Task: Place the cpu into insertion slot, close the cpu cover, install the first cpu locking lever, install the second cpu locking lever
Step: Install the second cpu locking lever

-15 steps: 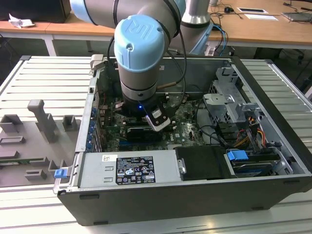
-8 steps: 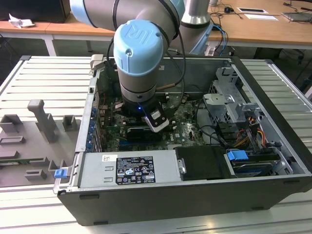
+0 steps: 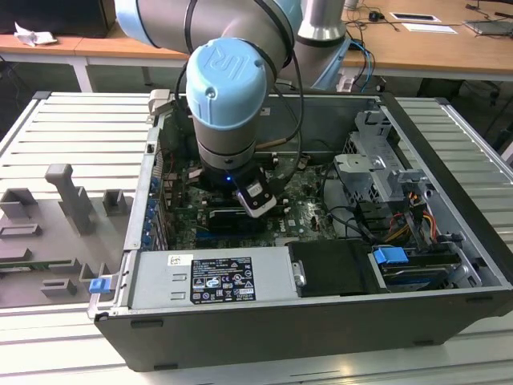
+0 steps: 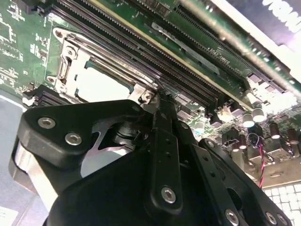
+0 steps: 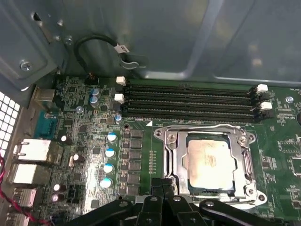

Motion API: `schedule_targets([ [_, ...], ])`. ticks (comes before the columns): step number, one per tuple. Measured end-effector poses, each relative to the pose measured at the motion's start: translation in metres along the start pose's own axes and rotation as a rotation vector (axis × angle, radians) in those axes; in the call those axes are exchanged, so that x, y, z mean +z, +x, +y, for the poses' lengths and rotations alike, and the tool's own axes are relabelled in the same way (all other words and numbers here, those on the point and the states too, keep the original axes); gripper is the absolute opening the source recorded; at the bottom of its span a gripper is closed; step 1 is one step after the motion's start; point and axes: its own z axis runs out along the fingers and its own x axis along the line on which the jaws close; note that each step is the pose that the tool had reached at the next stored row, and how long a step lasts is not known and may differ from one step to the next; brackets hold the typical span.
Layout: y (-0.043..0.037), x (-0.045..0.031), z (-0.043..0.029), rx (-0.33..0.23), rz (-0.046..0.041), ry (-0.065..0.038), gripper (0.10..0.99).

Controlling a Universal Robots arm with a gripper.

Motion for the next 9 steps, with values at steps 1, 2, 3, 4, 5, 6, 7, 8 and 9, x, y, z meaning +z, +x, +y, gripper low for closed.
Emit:
schedule_targets([
  [1, 0.0004, 0.0002, 0.0001, 0.000, 0.0000, 0.000, 0.106],
  [2, 0.0012, 0.0004, 0.0002, 0.000, 0.0001, 0.000, 0.106],
  [3, 0.0012, 0.0004, 0.0002, 0.000, 0.0001, 0.000, 0.106],
  [4, 0.0012, 0.0000, 0.0003, 0.000, 0.0002, 0.000, 0.106],
  [5, 0.0011, -0.0040, 0.0020, 0.000, 0.0001, 0.000, 0.106],
  [6, 0.0010, -0.0075, 0.0035, 0.000, 0.0000, 0.000, 0.106],
  [7, 0.0009, -0.0093, 0.0042, 0.000, 0.0001, 0.000, 0.106],
  [8, 0.0008, -0.0112, 0.0050, 0.000, 0.0001, 0.000, 0.106],
  [9, 0.0008, -0.0129, 0.0057, 0.000, 0.0001, 0.000, 0.106],
])
